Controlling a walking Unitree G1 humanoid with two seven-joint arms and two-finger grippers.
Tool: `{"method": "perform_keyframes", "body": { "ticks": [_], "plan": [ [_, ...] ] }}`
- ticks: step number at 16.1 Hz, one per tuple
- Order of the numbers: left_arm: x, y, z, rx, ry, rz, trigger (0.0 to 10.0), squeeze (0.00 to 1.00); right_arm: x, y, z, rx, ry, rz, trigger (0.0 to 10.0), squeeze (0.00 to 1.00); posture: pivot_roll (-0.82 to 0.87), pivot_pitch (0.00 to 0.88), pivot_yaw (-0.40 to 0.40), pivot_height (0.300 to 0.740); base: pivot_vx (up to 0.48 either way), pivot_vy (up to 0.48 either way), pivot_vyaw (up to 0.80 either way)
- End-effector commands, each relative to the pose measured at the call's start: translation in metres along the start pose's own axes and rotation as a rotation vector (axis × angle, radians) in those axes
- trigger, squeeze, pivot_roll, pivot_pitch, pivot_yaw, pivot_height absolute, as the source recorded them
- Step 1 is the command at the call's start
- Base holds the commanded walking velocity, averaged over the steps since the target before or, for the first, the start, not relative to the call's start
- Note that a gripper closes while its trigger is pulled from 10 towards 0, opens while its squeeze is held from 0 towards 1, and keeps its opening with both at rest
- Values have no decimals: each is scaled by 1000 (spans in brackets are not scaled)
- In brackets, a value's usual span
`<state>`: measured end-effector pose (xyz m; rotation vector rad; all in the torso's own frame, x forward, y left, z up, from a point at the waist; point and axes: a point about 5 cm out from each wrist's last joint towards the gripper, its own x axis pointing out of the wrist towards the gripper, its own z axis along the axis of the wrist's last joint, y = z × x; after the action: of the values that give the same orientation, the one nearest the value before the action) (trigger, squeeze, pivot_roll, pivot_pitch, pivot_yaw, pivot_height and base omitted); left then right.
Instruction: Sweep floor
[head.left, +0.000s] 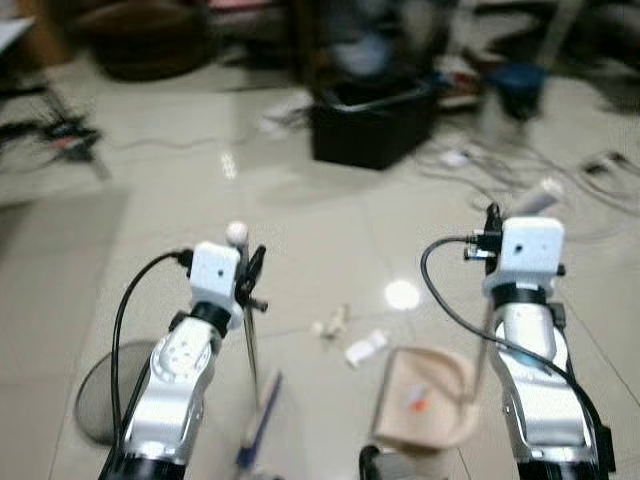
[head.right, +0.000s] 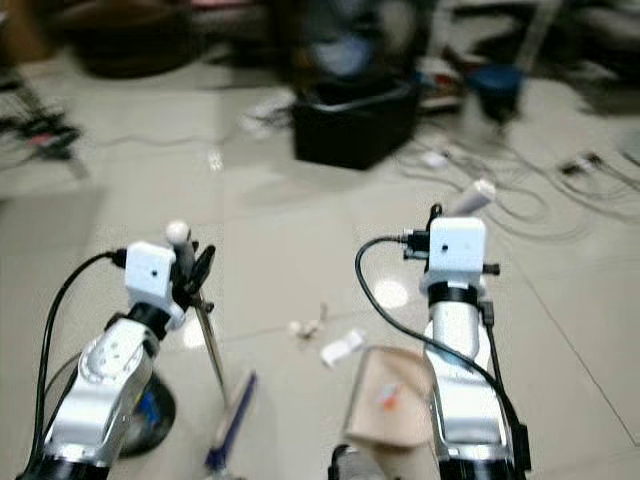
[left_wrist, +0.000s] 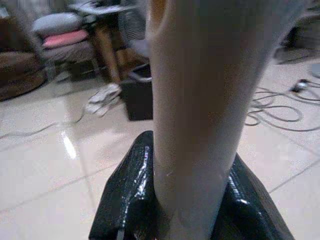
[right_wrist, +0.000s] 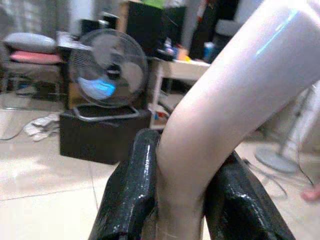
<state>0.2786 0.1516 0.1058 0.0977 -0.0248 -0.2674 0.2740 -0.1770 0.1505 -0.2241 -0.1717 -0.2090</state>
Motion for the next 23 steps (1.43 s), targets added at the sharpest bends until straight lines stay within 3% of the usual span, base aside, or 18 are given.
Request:
{"method": "perform_keyframes", "body": {
  "ticks": [1, 12, 15, 23],
  "plan": [
    [2, 2, 13, 16, -65, 13, 10000, 0, -1, 0, 1, -7, -5, -4, 10000, 0, -24, 73, 66, 740, 304, 0, -800],
    [3, 0, 14, -13, -76, 29, 10000, 0, -4, -7, -15, 65, 78, -43, 10000, 0, -26, 81, 68, 740, 329, 0, -226],
    [4, 1, 15, -16, -81, 29, 10000, 0, -4, -9, -15, 64, 77, -49, 10000, 0, -26, 83, 73, 740, 329, 0, -800],
    [7, 3, 17, -23, -95, 31, 10000, 0, -1, -11, -15, 49, 53, -44, 10000, 0, -27, 83, 78, 740, 330, 0, 0]
  ]
}}
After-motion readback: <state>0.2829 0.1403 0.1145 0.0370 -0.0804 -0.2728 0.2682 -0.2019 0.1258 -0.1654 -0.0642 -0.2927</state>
